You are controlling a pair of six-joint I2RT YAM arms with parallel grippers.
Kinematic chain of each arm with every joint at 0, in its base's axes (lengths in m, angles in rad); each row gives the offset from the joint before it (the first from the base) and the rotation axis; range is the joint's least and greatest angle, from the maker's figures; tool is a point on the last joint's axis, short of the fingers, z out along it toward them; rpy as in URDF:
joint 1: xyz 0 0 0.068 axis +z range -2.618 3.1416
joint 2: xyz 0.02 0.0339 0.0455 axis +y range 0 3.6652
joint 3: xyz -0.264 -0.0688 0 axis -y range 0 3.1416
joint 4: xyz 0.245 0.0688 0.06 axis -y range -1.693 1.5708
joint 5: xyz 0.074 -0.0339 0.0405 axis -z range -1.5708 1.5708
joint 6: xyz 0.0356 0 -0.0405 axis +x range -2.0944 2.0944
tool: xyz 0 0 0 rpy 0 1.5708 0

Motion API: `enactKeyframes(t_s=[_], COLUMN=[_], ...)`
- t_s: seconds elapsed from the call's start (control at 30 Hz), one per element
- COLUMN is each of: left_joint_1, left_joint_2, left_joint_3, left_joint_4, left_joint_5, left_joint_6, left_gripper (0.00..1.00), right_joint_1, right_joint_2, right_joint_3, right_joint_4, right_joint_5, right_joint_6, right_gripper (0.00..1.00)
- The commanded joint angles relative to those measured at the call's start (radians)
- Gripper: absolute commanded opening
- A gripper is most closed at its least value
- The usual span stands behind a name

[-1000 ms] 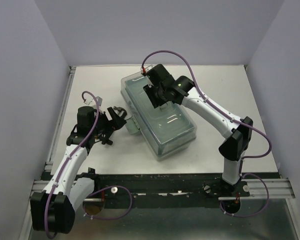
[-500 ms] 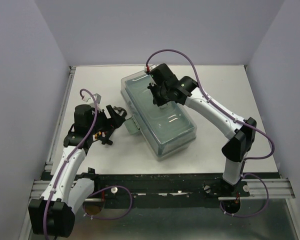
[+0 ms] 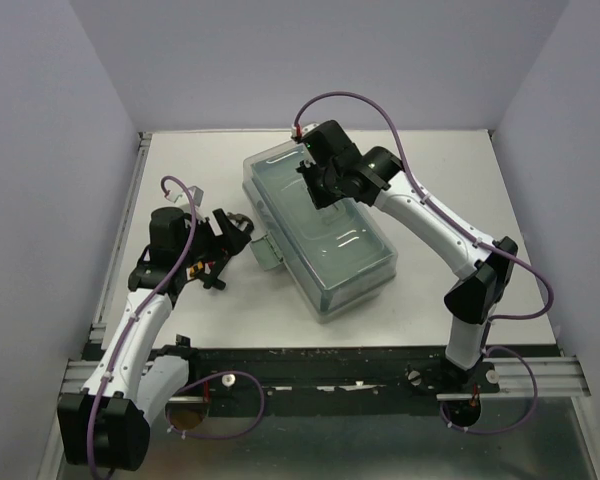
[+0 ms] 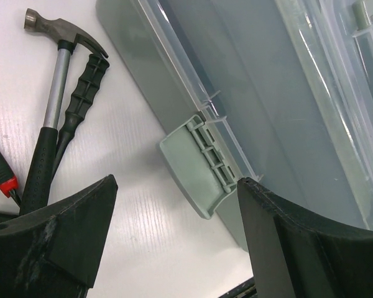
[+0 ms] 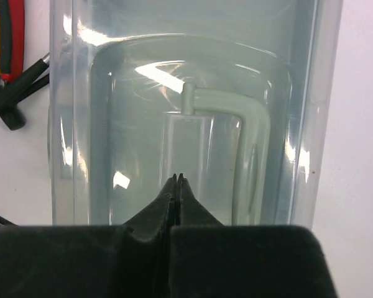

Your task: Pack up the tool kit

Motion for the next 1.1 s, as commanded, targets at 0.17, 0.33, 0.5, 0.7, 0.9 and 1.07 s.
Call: enactKeyframes(t_s=[0.17, 0.33, 0.5, 0.7, 0.9, 1.07], left_joint_1=[-0.031, -0.034, -0.037, -0.042, -0.043, -0.045], left_joint_2=[0.029, 0.030, 0.059, 0.098, 0.108, 0.107], left_joint_3=[-0.013, -0.028, -0.010, -0.010, -0.092, -0.134], left_joint_4=[0.038, 0.081, 0.107, 0.107, 0.185, 0.218], left_joint_5=[-0.035, -0.046, -0.038, -0.051, -0.015, 0.000], left_joint_6=[-0.017, -0.060, -0.083, -0.074, -0.115, -0.125], left_gripper=[0.88, 0.89, 0.91, 0.91, 0.85, 0.83], right_joint_1=[-0.014, 0.008, 0.009, 0.103, 0.242, 0.290], right_joint_2=[-0.027, -0.103, -0.130, -0.200, -0.144, -0.041], right_joint_3=[0.045, -0.030, -0.074, -0.131, -0.099, -0.038], right_joint_4=[-0.070, -0.037, -0.059, -0.064, -0.121, -0.184], right_joint_5=[0.007, 0.031, 0.080, 0.060, 0.189, 0.341], right_joint_6=[-0.001, -0.012, -0.017, -0.020, 0.022, 0.023], right_gripper=[0.01, 0.13, 0.46, 0.80, 0.88, 0.95])
